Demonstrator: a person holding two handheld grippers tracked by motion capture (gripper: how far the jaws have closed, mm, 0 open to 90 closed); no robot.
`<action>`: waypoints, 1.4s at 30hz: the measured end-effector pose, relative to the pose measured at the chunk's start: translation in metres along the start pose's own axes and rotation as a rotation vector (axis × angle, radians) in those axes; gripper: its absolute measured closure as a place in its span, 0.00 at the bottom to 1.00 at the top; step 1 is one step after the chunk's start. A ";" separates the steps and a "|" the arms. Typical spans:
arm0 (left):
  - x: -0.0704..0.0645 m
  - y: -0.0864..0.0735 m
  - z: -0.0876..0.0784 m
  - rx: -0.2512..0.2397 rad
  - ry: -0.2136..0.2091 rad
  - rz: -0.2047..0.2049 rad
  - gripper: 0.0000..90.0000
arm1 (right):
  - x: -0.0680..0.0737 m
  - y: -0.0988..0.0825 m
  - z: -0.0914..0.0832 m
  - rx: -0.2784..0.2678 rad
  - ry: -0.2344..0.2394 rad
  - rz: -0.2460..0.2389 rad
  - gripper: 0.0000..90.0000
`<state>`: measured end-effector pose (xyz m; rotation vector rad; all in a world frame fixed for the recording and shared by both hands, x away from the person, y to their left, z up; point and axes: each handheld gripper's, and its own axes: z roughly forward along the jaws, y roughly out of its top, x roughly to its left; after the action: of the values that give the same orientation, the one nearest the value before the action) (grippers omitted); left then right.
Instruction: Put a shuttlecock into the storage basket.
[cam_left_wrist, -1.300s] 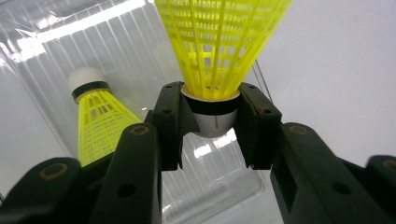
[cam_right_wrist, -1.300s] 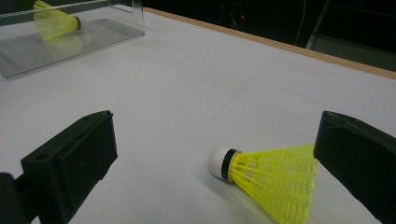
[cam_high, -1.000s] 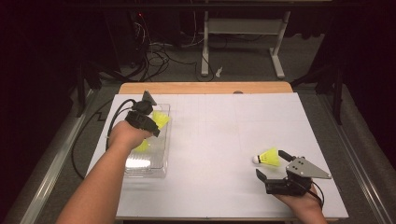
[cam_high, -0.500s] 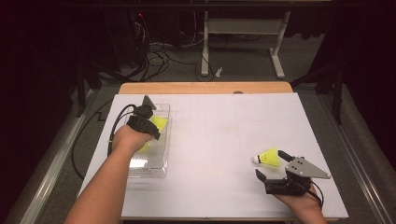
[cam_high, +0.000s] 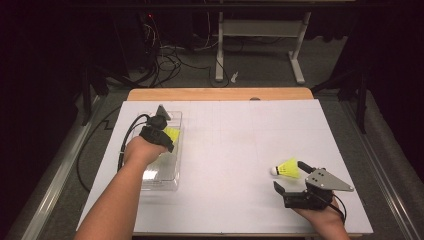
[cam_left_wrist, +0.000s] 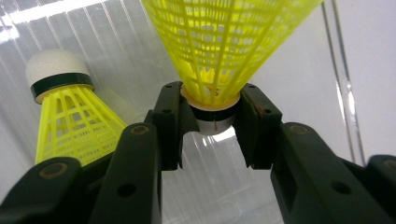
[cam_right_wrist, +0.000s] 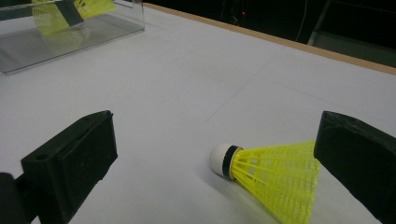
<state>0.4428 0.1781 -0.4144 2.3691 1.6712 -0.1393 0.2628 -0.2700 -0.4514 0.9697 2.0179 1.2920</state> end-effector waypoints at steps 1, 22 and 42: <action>0.000 0.000 0.001 0.002 -0.001 -0.001 0.72 | 0.000 0.000 0.000 0.000 0.000 -0.001 0.00; 0.005 0.000 0.015 0.024 -0.004 -0.010 0.71 | 0.000 -0.001 0.001 0.005 0.001 0.002 0.00; 0.000 -0.004 0.006 0.012 -0.010 0.014 0.58 | 0.001 0.000 0.000 0.002 0.002 0.001 0.00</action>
<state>0.4397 0.1773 -0.4211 2.3850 1.6535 -0.1590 0.2626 -0.2692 -0.4517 0.9700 2.0208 1.2925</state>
